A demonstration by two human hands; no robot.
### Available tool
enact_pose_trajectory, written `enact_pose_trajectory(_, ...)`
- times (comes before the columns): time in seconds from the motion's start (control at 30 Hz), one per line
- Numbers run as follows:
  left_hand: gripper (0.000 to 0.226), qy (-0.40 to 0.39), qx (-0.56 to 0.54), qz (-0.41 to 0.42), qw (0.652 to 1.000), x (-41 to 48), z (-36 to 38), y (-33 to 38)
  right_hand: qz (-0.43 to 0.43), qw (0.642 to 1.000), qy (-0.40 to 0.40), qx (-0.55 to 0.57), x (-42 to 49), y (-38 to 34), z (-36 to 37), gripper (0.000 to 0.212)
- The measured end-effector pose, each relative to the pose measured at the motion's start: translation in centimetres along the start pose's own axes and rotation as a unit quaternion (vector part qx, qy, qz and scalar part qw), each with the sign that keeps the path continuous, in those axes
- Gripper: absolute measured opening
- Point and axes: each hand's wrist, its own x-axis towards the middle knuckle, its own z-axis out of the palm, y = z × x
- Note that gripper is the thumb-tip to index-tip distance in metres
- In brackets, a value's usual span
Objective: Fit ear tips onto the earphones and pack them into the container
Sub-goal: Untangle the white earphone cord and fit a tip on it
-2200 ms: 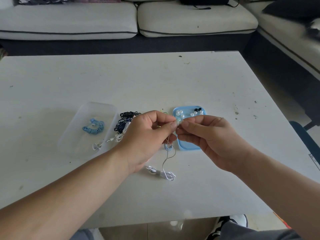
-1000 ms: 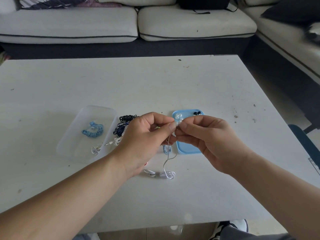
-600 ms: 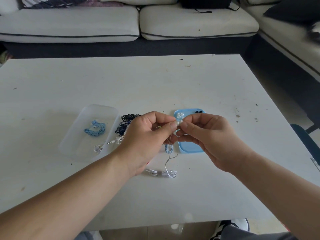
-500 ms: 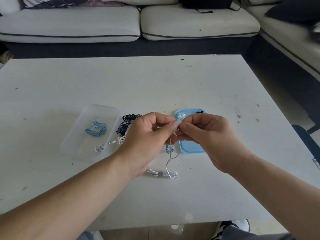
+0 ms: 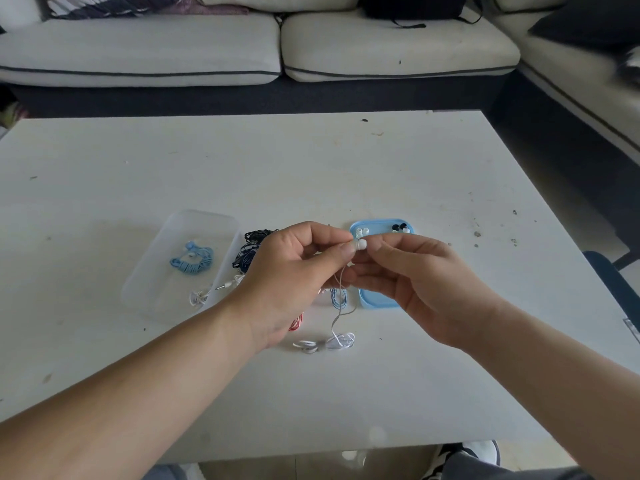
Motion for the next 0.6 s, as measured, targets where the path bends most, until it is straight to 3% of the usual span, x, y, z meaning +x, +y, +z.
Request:
enact_pose_trajectory(0.23,0.012,-0.034,0.01,-0.012,0.999,0.1,-0.5,0.0,0.008,0.999,-0.024,-0.041,-0.1,-0.1,-0.6,0.024)
enact_pose_trajectory(0.43,0.01,-0.063,0.026,-0.027,0.997,0.2,-0.9,0.1,0.076,0.997,-0.023,-0.022,-0.2,-0.8,-1.1,0.027)
enact_pose_trajectory(0.6,0.017,-0.041,0.048,-0.033,0.997,0.4,-0.9,-0.2,0.036,0.996,0.011,-0.079,-0.2,-0.6,-1.0,0.025)
